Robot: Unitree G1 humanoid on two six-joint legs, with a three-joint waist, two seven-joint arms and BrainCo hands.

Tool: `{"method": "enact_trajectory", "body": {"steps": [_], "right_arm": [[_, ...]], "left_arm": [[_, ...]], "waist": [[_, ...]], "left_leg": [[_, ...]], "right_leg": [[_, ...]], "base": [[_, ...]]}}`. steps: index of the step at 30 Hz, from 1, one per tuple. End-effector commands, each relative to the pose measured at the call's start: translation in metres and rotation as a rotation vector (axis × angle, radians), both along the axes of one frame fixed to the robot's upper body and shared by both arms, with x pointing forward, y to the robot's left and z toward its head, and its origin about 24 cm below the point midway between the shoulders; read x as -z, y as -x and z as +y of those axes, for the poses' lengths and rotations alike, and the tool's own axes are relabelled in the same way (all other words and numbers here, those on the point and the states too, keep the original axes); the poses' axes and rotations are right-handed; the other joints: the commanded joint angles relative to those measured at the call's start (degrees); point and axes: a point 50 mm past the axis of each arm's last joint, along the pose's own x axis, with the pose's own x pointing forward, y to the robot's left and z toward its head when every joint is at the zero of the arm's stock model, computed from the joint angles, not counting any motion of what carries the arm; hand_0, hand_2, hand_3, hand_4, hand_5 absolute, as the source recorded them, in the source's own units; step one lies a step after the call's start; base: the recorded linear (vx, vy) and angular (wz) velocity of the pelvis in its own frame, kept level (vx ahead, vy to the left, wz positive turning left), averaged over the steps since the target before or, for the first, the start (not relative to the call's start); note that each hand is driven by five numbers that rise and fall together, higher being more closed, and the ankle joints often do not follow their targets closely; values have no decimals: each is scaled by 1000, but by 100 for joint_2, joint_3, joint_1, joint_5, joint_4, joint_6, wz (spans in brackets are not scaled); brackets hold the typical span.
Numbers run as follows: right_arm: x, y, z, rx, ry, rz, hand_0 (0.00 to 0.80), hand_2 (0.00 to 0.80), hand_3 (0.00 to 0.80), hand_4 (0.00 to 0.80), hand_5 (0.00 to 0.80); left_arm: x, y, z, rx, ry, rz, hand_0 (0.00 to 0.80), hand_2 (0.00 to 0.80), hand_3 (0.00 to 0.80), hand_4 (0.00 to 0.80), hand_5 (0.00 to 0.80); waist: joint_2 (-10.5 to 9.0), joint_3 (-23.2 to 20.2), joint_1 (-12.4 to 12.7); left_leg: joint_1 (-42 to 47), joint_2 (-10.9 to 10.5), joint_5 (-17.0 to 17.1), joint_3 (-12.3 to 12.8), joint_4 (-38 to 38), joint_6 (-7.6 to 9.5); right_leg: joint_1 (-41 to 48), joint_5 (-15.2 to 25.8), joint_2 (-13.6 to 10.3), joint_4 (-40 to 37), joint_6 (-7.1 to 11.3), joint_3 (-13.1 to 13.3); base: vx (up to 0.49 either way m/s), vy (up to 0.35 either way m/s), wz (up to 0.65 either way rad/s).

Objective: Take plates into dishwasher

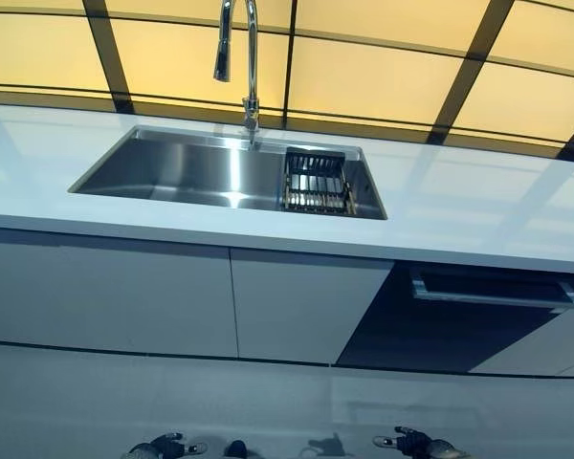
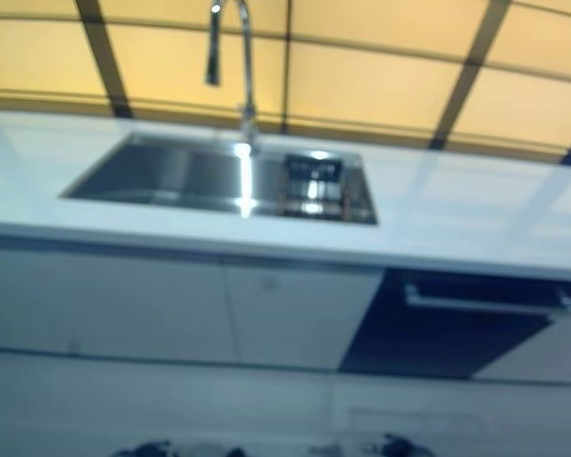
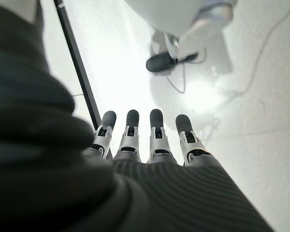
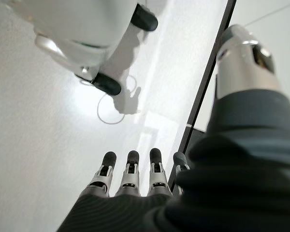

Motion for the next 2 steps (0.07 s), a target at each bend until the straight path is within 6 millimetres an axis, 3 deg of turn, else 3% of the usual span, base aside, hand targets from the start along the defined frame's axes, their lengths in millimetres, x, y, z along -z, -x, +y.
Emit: {"method": "enact_trajectory", "body": {"steps": [1, 2], "right_arm": [[-17, -33, -21, 43, 38, -139, 0, 0, 0, 0, 0], [-18, -33, -23, 49, 42, -135, 0, 0, 0, 0, 0]], "left_arm": [[-5, -28, -11, 25, 34, -78, 0, 0, 0, 0, 0], [-4, -26, -11, 22, 39, -74, 0, 0, 0, 0, 0]], "waist": [[115, 470, 108], [112, 495, 109]], "left_leg": [[-598, -204, 162, 694, -17, -124], [-496, -166, 81, 857, 65, -130]], "right_leg": [[433, -328, 42, 120, 206, -80], [429, -274, 15, 8, 179, -278]], "base": [[-270, -57, 34], [-185, -33, 27]]}}
